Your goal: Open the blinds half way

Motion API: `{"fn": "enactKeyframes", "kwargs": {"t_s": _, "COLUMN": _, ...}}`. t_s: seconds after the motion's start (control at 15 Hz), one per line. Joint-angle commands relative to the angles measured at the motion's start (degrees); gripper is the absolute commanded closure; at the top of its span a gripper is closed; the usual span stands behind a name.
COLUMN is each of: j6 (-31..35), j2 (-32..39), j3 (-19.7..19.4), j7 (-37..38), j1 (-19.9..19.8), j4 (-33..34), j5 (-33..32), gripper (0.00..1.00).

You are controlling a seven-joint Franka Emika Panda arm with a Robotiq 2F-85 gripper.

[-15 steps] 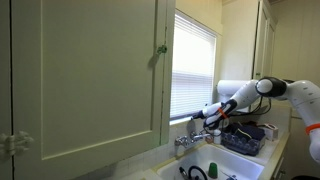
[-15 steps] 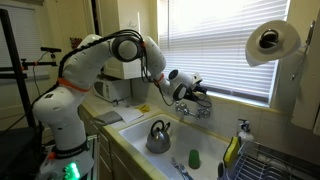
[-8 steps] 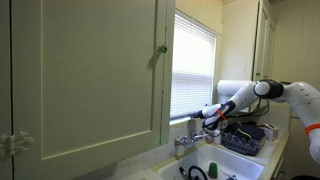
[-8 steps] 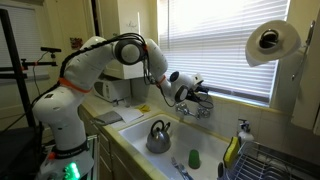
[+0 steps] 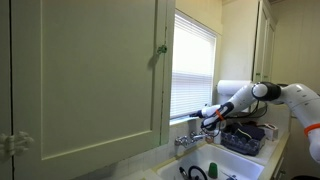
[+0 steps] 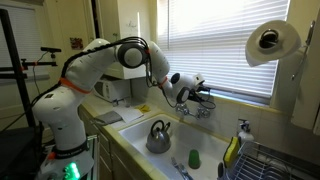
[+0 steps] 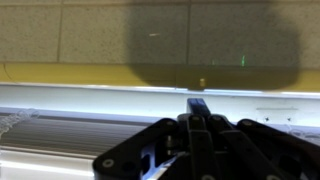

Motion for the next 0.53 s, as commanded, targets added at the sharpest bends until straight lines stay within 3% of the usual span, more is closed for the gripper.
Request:
{"fn": "enactKeyframes", "kwargs": {"t_s": 0.0, "j6": 1.33, "j2": -1.37, "j3": 1.21, "j7": 0.26, "j1": -0.50, "j4": 1.00, "j5": -1.28, "gripper": 1.00}}
{"fn": "enactKeyframes", "kwargs": {"t_s": 0.47, "j6": -0.91, "j2": -4.36, "j3": 2.15, "j7": 0.82, "j1": -0.98, "j4": -1.76, "j5": -1.03, "gripper": 1.00}}
